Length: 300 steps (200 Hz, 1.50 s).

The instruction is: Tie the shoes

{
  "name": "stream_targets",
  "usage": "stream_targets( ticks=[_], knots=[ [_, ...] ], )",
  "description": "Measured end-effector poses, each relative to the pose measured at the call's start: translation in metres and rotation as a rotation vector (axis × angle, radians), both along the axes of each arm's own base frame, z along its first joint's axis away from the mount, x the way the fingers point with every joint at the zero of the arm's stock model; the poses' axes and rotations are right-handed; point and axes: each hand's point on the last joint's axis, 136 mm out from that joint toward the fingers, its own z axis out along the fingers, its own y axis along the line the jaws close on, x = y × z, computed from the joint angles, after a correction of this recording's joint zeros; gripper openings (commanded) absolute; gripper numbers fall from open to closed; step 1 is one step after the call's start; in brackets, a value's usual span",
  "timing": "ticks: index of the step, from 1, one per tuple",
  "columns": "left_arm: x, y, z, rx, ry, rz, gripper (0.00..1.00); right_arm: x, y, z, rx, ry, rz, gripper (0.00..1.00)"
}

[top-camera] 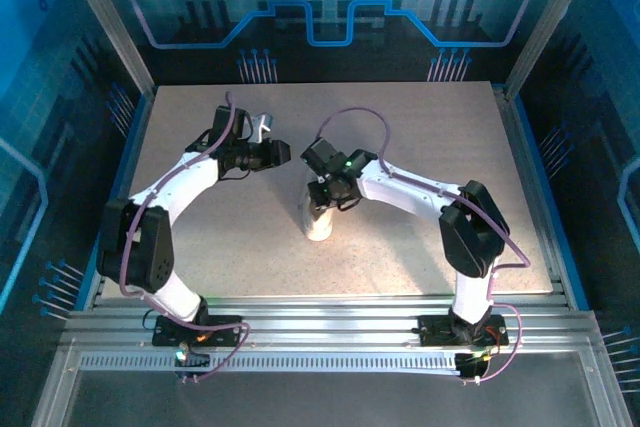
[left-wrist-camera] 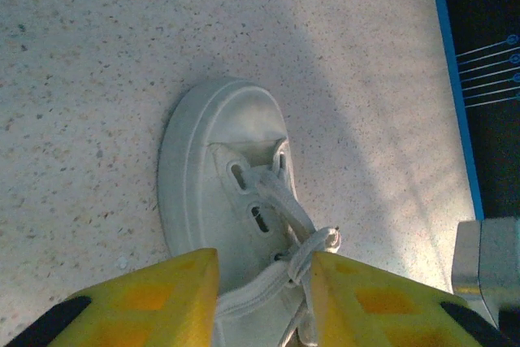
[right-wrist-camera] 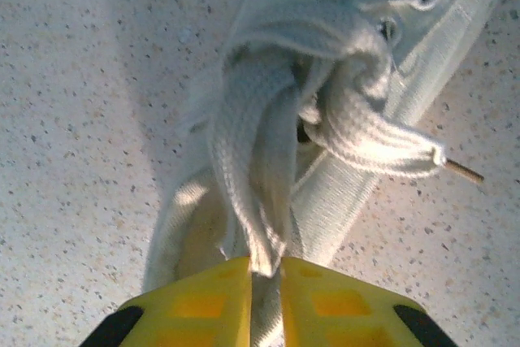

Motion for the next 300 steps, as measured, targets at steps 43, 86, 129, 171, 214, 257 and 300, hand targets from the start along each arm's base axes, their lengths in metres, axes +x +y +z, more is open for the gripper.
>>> stream_targets(
  ticks=[43, 86, 129, 171, 214, 257, 300],
  knots=[
    [0.009, -0.008, -0.015, -0.052, 0.025, -0.015, 0.31, -0.004, -0.004, 0.003, -0.003, 0.003, 0.002, 0.12],
    [-0.016, -0.003, -0.062, -0.057, 0.125, 0.027, 0.20, -0.006, -0.005, 0.003, -0.006, 0.013, -0.002, 0.27],
    [-0.085, -0.015, -0.104, 0.000, 0.235, -0.002, 0.18, -0.007, -0.010, 0.019, 0.015, -0.008, -0.015, 0.35],
    [-0.107, -0.056, -0.098, 0.007, 0.177, -0.079, 0.18, -0.005, -0.027, 0.046, 0.061, -0.052, -0.047, 0.38],
    [-0.111, -0.094, -0.095, 0.009, 0.133, -0.134, 0.18, -0.006, -0.058, 0.042, 0.060, -0.035, -0.097, 0.40],
    [-0.113, -0.129, -0.090, -0.007, 0.095, -0.189, 0.24, -0.009, -0.081, 0.039, 0.124, -0.014, -0.113, 0.43],
    [-0.110, -0.112, -0.060, -0.005, 0.052, -0.169, 0.36, -0.006, -0.064, 0.041, 0.197, -0.037, 0.010, 0.46]
  ],
)
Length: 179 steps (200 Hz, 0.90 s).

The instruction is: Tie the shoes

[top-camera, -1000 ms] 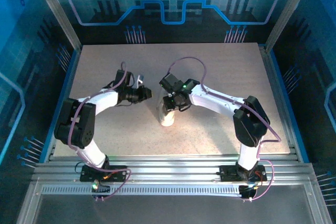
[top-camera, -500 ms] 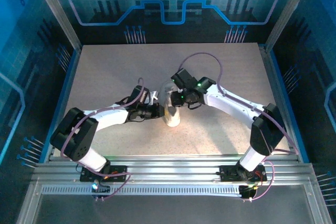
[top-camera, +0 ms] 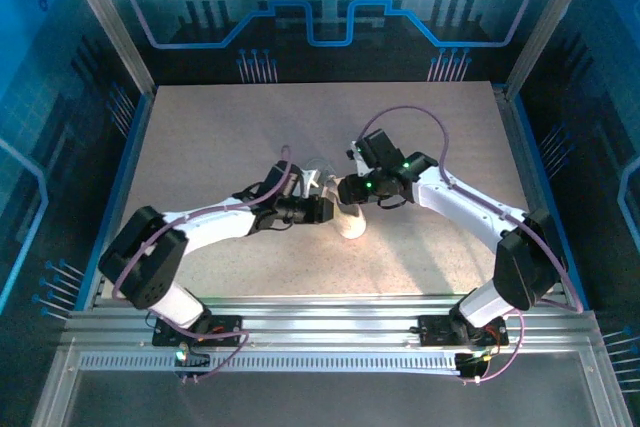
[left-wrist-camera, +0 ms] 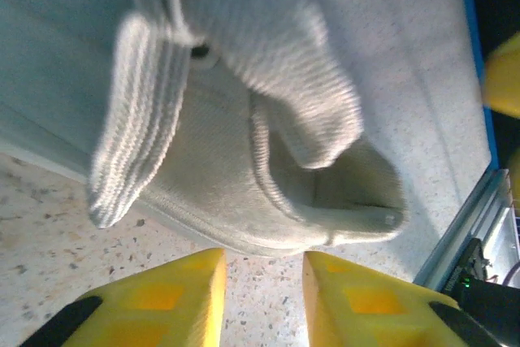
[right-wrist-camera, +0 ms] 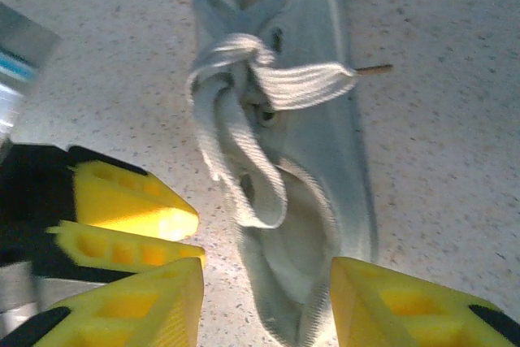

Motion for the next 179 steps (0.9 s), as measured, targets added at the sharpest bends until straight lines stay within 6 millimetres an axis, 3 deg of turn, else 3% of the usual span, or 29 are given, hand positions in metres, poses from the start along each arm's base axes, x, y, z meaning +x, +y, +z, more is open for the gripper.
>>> stream_targets(
  ticks=[32, 52, 66, 108, 145, 179],
  knots=[
    [0.026, 0.038, 0.042, -0.064, -0.052, 0.083, 0.37, 0.002, 0.012, -0.007, 0.031, -0.031, 0.085, 0.49],
    [0.054, 0.071, 0.051, -0.091, -0.053, 0.180, 0.36, 0.002, 0.013, -0.017, 0.029, -0.031, 0.120, 0.50],
    [0.070, 0.082, 0.052, -0.102, -0.035, 0.229, 0.35, 0.003, 0.014, -0.023, 0.021, -0.032, 0.141, 0.51],
    [0.105, 0.071, 0.032, -0.130, 0.078, 0.283, 0.35, 0.006, 0.018, -0.035, 0.004, -0.037, 0.195, 0.51],
    [0.111, 0.061, 0.015, -0.127, 0.143, 0.309, 0.40, 0.007, 0.017, -0.042, -0.016, -0.045, 0.230, 0.50],
    [0.110, 0.047, -0.002, -0.136, 0.196, 0.314, 0.42, 0.007, 0.017, -0.045, -0.032, -0.054, 0.260, 0.40]
  ],
)
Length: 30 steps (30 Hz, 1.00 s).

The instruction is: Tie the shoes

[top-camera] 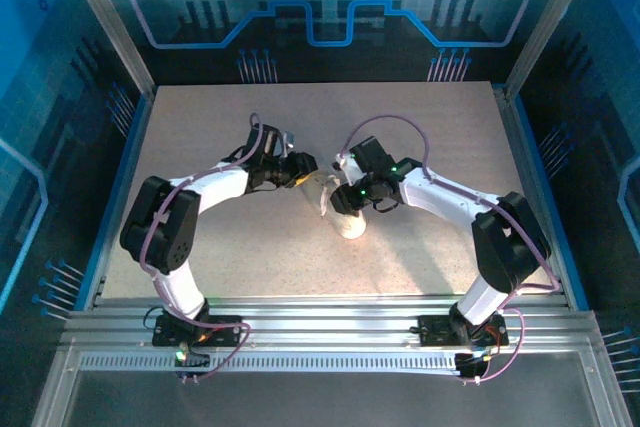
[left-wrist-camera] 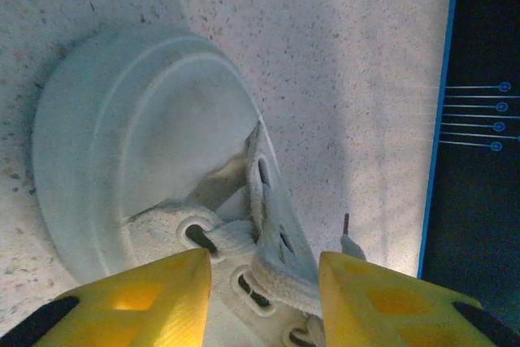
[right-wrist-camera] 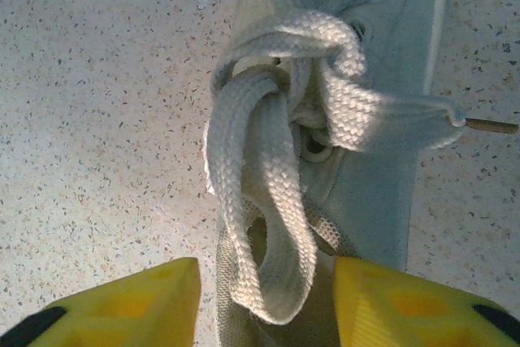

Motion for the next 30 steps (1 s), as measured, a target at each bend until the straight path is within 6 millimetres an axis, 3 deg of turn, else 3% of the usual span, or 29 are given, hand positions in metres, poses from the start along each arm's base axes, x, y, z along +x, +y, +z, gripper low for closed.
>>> stream_targets(
  ticks=[8, 10, 15, 17, 23, 30],
  knots=[
    [-0.001, -0.019, -0.011, -0.035, 0.035, 0.003, 0.45, 0.001, 0.000, 0.000, -0.012, -0.026, 0.035, 0.21],
    [-0.001, -0.021, -0.011, -0.040, 0.033, 0.004, 0.38, 0.002, 0.000, 0.001, -0.011, -0.032, 0.038, 0.16],
    [0.002, -0.022, -0.007, -0.055, 0.022, 0.012, 0.09, 0.004, 0.000, 0.001, -0.014, -0.045, 0.045, 0.00],
    [0.003, -0.022, -0.006, -0.056, 0.021, 0.014, 0.00, 0.006, -0.001, 0.002, -0.013, -0.049, 0.042, 0.00],
    [0.001, -0.020, -0.005, -0.037, 0.004, -0.001, 0.00, 0.019, -0.018, 0.003, -0.014, -0.047, -0.009, 0.00],
    [-0.004, -0.016, 0.016, -0.003, -0.056, -0.019, 0.00, 0.040, -0.032, 0.018, -0.003, -0.077, -0.046, 0.00]
  ],
)
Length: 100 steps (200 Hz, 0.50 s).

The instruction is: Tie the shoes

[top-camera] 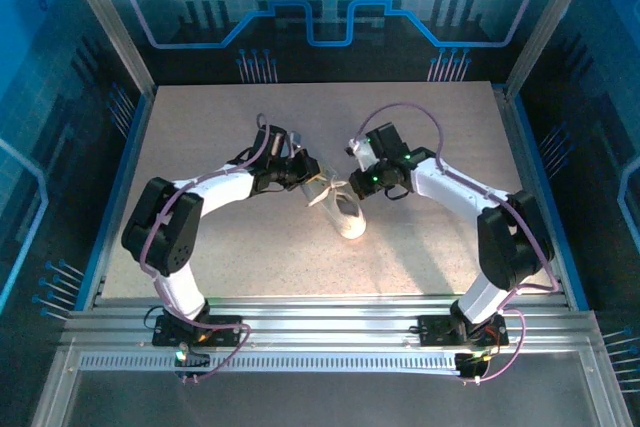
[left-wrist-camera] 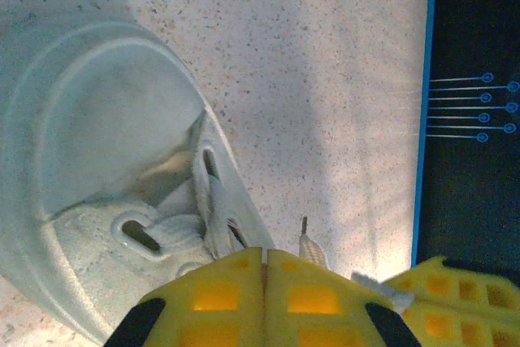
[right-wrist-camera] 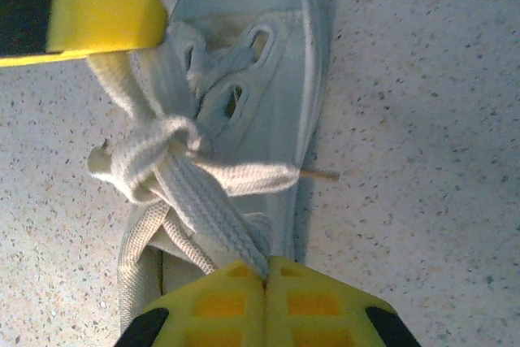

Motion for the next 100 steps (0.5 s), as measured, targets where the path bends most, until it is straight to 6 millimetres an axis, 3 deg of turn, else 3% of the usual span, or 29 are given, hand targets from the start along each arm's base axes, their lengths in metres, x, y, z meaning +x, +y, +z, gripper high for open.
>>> stream_targets(
  ticks=[31, 100],
  knots=[
    [-0.009, 0.001, 0.002, 0.040, -0.027, -0.019, 0.00, 0.007, 0.004, -0.001, -0.004, 0.000, 0.027, 0.00],
    [-0.036, 0.009, -0.024, 0.151, -0.030, -0.056, 0.00, 0.018, 0.002, -0.020, -0.011, 0.051, 0.045, 0.00]
  ],
)
